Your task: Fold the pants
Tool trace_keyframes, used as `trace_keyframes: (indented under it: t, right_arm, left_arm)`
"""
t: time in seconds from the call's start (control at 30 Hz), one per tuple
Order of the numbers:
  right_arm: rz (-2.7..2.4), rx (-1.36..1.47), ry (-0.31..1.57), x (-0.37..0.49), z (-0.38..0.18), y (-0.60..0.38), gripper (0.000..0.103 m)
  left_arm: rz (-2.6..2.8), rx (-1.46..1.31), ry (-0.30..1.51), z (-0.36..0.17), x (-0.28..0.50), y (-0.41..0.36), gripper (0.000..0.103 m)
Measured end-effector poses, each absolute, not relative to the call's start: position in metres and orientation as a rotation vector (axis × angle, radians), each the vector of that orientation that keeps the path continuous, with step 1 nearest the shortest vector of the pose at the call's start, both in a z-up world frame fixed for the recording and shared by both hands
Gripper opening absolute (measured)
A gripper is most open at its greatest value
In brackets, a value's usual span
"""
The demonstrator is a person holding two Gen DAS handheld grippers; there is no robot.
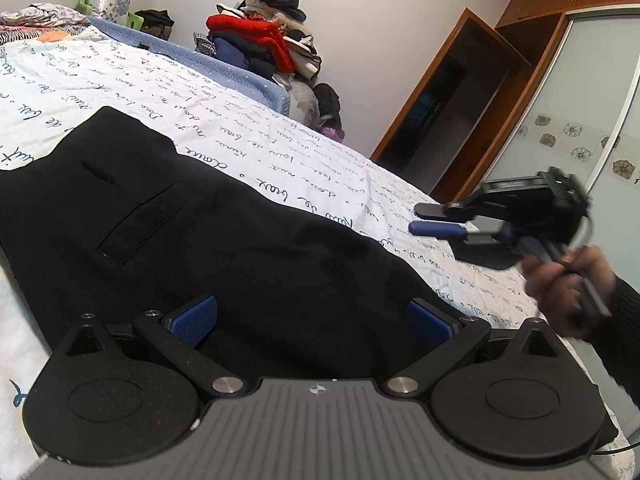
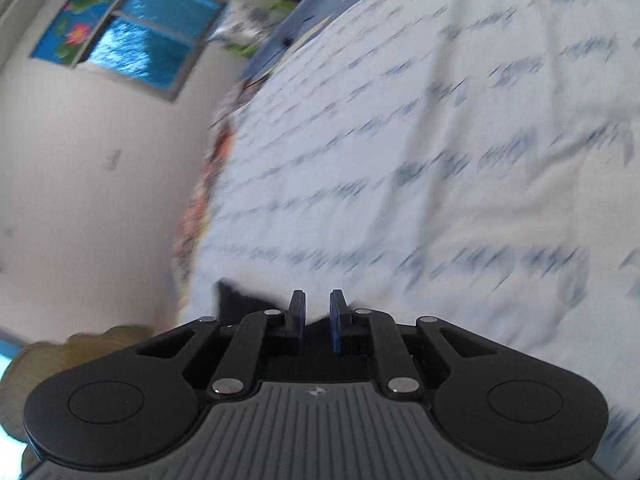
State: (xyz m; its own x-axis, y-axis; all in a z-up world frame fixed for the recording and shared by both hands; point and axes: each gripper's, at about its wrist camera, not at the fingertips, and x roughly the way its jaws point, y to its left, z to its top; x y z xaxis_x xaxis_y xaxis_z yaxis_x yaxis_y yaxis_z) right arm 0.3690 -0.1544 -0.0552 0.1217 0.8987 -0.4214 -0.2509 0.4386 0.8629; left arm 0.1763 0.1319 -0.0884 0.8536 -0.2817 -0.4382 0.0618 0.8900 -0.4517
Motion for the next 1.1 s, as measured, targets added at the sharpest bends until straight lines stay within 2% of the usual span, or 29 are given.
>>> trace_keyframes:
  t: [0.07, 0.13, 0.17, 0.23, 0.3, 0.43, 0.5, 0.53, 0.57, 0.6, 0.63, 0.67, 0.83, 1.1]
  right_arm:
    - [0.961, 0.703, 1.178, 0.354, -0.068, -0.137, 0.027]
    - [0.893, 0.669, 1.246, 0.353, -0.097, -0.120, 0.030]
    - [0.875, 0.722, 1.245, 0.353, -0.113, -0.121, 0.018]
    - [0.796, 0.840, 1.234, 0.357, -0.125, -0.131, 0.004]
    - [0.729, 0.867, 1.179, 0.345, -0.112, -0.144, 0.009]
    - [0.777, 0.827, 0.999, 0.270, -0.073, -0.180, 0.010]
    - [0.736, 0.871, 0.910, 0.222, -0.064, -0.218, 0.013]
    - [0.682, 0.904, 0.866, 0.197, -0.064, -0.245, 0.020]
    - [0.606, 0.943, 0.824, 0.172, -0.068, -0.273, 0.031]
    - [0.514, 0.990, 0.779, 0.154, -0.071, -0.301, 0.037]
    - [0.409, 1.043, 0.728, 0.129, -0.077, -0.332, 0.053]
    - [0.291, 1.098, 0.670, 0.103, -0.084, -0.361, 0.064]
    - [-0.142, 1.242, 0.383, -0.008, -0.099, -0.454, 0.065]
    - [-0.353, 1.209, 0.457, -0.016, -0.108, -0.470, 0.063]
  left_arm:
    - [-0.177, -0.413, 0.539, -0.087, 0.179, 0.127, 0.102]
    - [-0.164, -0.371, 0.556, -0.087, 0.181, 0.120, 0.102]
    - [-0.160, -0.355, 0.561, -0.087, 0.181, 0.118, 0.102]
    - [-0.156, -0.347, 0.563, -0.087, 0.181, 0.117, 0.102]
    - [-0.159, -0.353, 0.562, -0.087, 0.180, 0.119, 0.102]
    - [-0.157, -0.353, 0.560, -0.088, 0.180, 0.120, 0.102]
    - [-0.155, -0.352, 0.560, -0.088, 0.180, 0.119, 0.102]
    - [-0.154, -0.354, 0.559, -0.088, 0.181, 0.119, 0.103]
    - [-0.153, -0.355, 0.559, -0.088, 0.181, 0.119, 0.102]
    - [-0.153, -0.354, 0.560, -0.088, 0.181, 0.119, 0.102]
    - [-0.151, -0.353, 0.561, -0.088, 0.181, 0.118, 0.103]
    - [-0.149, -0.348, 0.563, -0.088, 0.181, 0.117, 0.102]
    - [-0.130, -0.303, 0.576, -0.086, 0.182, 0.110, 0.102]
    - [-0.100, -0.237, 0.594, -0.086, 0.184, 0.101, 0.102]
